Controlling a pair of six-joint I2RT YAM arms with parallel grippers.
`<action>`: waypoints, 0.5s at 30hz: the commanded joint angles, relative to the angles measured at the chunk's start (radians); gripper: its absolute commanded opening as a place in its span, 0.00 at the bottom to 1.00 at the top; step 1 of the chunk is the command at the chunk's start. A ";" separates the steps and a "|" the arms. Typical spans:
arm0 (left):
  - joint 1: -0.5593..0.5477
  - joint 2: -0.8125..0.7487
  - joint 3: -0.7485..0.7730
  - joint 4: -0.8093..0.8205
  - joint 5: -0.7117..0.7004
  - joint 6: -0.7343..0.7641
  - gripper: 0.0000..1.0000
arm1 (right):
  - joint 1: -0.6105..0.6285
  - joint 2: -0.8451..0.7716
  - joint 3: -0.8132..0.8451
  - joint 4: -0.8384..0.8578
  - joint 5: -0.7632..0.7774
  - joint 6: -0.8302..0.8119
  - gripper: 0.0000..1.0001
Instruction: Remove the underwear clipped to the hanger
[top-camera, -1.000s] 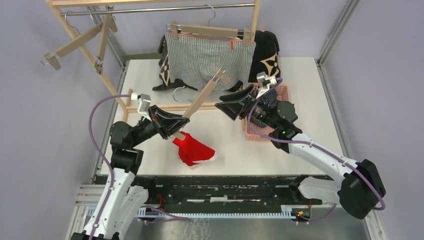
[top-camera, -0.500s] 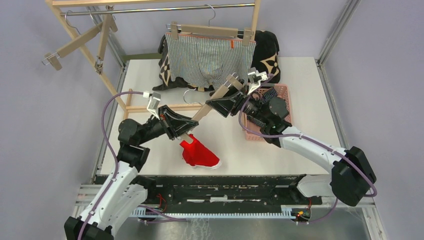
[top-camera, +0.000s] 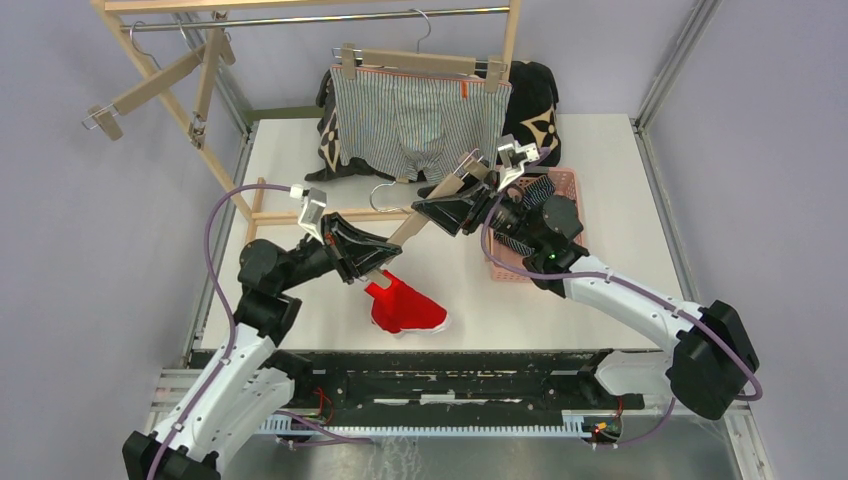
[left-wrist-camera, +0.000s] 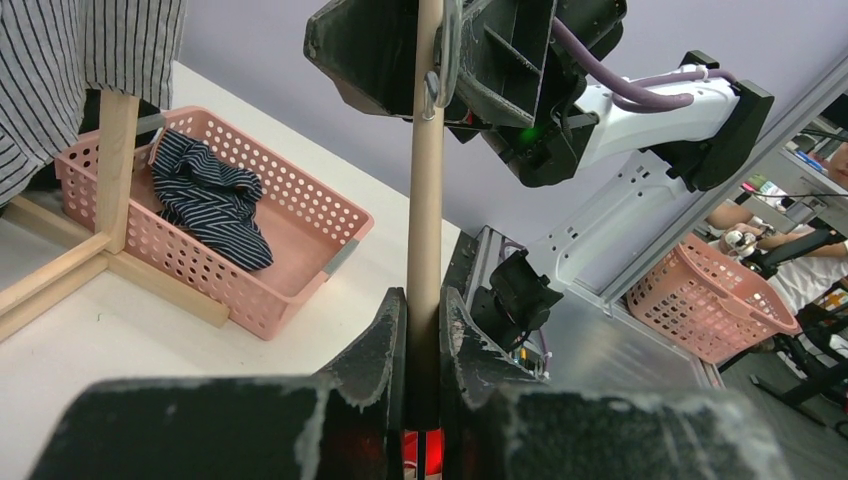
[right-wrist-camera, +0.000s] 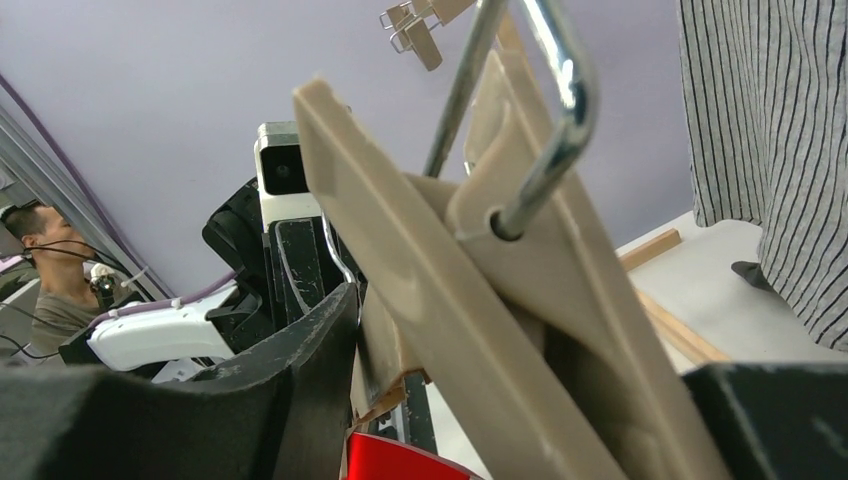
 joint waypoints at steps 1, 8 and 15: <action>0.000 -0.002 0.035 -0.002 -0.041 0.011 0.03 | -0.001 -0.027 0.033 0.026 0.026 -0.092 0.01; 0.000 -0.026 -0.012 0.125 -0.044 -0.030 0.03 | -0.002 -0.034 0.005 0.059 0.013 -0.094 0.47; 0.001 0.007 -0.038 0.224 -0.054 -0.102 0.03 | 0.000 -0.033 0.013 0.135 -0.049 -0.009 0.60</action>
